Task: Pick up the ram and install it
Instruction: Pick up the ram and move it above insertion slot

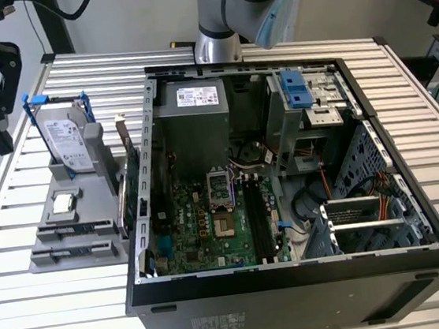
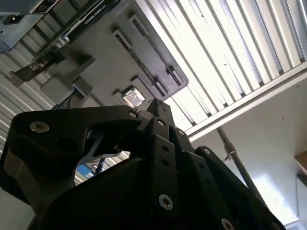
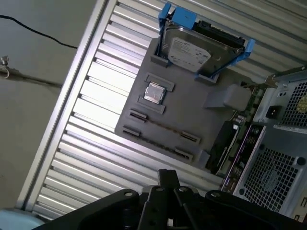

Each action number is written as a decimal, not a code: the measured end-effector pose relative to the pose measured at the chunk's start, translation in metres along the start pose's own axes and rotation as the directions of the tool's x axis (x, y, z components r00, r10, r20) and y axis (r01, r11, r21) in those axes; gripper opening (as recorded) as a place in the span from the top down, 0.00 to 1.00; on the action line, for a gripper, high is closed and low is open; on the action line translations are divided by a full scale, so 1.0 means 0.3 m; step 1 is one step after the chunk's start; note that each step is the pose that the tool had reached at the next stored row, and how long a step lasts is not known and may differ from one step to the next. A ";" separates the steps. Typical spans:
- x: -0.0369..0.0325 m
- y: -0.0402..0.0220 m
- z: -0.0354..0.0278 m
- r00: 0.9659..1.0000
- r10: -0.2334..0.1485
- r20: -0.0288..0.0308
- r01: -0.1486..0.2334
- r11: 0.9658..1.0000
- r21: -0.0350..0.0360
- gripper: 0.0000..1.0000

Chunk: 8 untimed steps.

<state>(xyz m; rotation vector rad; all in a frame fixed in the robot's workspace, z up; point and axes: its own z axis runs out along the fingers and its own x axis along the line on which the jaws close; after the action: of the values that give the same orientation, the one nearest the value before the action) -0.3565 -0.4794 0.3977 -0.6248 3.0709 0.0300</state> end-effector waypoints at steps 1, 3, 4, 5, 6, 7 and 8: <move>0.000 0.000 0.000 1.000 -0.012 -0.001 0.012 1.000 0.001 1.00; 0.000 0.000 -0.001 0.999 -0.036 -0.002 0.036 0.999 0.003 1.00; 0.000 0.000 -0.001 0.999 -0.049 -0.003 0.049 0.999 0.004 1.00; 0.000 0.000 -0.001 0.998 -0.060 -0.004 0.060 0.998 0.005 1.00; 0.000 0.000 -0.002 0.997 -0.071 -0.004 0.071 0.997 0.006 1.00; 0.000 0.000 -0.002 0.996 -0.084 -0.005 0.084 0.996 0.007 1.00; 0.000 0.000 -0.002 0.995 -0.096 -0.006 0.096 0.995 0.008 1.00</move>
<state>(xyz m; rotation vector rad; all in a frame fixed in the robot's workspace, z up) -0.3565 -0.4794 0.3982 -0.7719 3.0404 0.0153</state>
